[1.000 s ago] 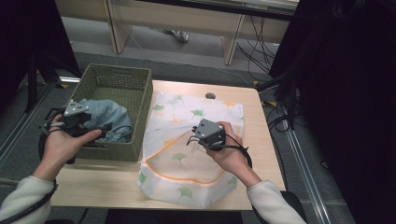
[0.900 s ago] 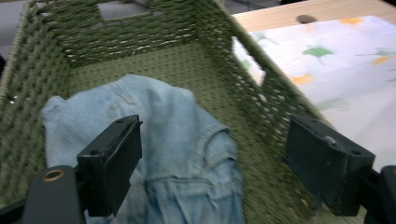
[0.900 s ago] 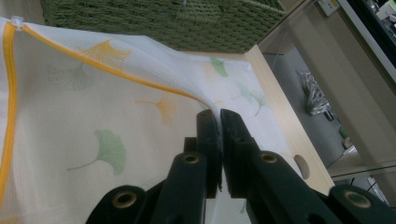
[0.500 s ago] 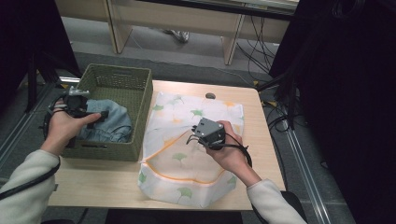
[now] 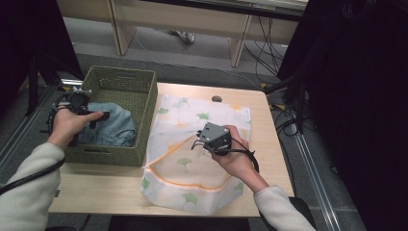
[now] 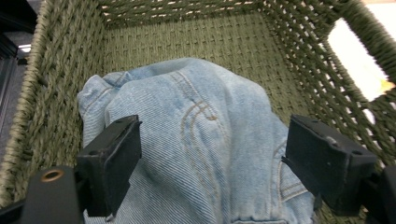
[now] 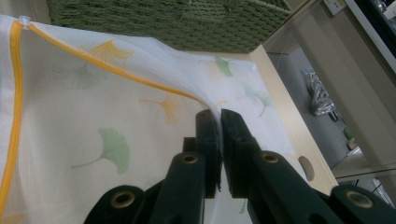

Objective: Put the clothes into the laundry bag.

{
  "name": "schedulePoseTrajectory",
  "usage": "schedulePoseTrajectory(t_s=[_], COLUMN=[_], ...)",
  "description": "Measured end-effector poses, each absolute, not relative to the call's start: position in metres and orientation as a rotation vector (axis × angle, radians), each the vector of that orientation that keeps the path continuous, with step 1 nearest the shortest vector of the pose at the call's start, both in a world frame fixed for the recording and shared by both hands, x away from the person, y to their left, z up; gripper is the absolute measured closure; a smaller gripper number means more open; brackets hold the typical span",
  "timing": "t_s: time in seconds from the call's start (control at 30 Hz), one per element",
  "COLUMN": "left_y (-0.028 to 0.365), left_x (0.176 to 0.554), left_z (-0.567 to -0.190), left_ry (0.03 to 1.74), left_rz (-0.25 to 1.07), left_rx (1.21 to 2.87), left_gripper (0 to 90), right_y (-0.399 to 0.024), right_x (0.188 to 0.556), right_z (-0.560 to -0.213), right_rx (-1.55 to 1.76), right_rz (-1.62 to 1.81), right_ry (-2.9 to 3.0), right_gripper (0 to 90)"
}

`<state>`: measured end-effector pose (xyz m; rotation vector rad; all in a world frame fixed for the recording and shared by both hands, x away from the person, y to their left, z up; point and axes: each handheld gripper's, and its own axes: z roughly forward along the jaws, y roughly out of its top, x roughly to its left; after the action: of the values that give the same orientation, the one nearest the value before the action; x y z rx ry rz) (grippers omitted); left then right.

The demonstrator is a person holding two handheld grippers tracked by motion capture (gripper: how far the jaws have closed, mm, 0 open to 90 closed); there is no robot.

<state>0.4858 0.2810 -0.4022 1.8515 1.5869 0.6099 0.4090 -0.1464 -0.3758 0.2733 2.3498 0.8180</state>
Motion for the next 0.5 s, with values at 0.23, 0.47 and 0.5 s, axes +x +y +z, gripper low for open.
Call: schedulePoseTrajectory(t_s=[0.23, 0.47, 0.5], left_y=[0.283, 0.283, 0.283], left_x=[0.495, 0.501, 0.502], left_z=[-0.406, -0.407, -0.407], left_ry=[1.617, 1.631, 1.635], left_rz=[0.6, 0.607, 0.605], left_rx=[1.867, 1.869, 1.87], left_gripper=[17.8, 17.5, 17.5], right_y=[-0.146, -0.146, -0.146], right_x=[0.409, 0.409, 0.409], right_z=[-0.375, -0.376, -0.376], right_rx=[0.272, 0.275, 0.274], right_rz=[0.82, 0.815, 0.814], right_ry=[2.35, 2.354, 2.355], right_gripper=[86.7, 86.7, 86.7])
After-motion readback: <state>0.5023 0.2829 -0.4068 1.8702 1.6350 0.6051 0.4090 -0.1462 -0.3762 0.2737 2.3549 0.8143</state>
